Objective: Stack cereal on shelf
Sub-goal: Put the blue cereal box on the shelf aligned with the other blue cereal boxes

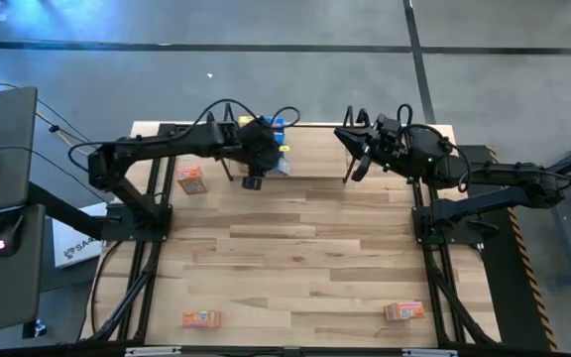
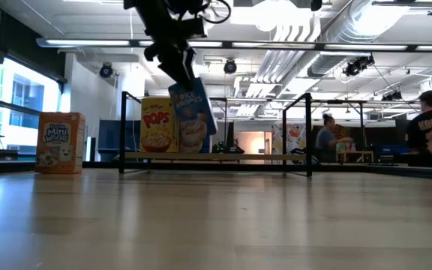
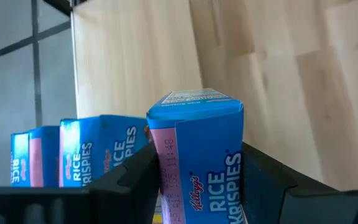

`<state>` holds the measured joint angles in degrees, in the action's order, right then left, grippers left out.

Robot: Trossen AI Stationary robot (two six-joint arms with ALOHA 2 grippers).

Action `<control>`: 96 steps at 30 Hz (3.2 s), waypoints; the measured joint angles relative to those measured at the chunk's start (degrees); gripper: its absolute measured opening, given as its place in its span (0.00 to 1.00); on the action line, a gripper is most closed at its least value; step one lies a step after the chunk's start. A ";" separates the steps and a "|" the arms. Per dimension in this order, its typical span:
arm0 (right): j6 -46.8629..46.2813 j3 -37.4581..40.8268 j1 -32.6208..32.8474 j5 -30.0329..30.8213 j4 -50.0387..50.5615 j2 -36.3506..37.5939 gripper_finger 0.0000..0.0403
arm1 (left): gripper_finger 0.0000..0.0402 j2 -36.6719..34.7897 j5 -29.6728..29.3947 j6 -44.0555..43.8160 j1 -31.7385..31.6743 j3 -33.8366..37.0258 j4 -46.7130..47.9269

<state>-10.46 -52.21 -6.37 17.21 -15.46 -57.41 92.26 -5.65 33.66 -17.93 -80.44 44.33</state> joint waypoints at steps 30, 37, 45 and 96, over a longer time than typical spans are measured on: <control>-0.22 -0.09 0.00 0.00 -0.02 0.00 0.00 | 0.45 1.75 -2.68 3.01 -0.13 0.00 0.86; -0.22 -0.09 -0.01 0.00 -0.04 0.00 0.00 | 0.52 1.75 -3.71 2.81 -0.77 0.00 0.84; -0.22 -0.09 0.00 0.00 -0.04 0.00 0.00 | 0.54 1.75 -3.93 2.64 -0.81 0.00 0.84; -6.33 -16.55 -7.15 -3.60 29.36 -46.19 0.00 | 0.00 -50.90 11.13 -54.59 -3.28 49.70 -75.44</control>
<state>-16.79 -68.75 -13.52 13.62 13.89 -103.60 41.36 5.48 -20.93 -21.21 -30.74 -31.11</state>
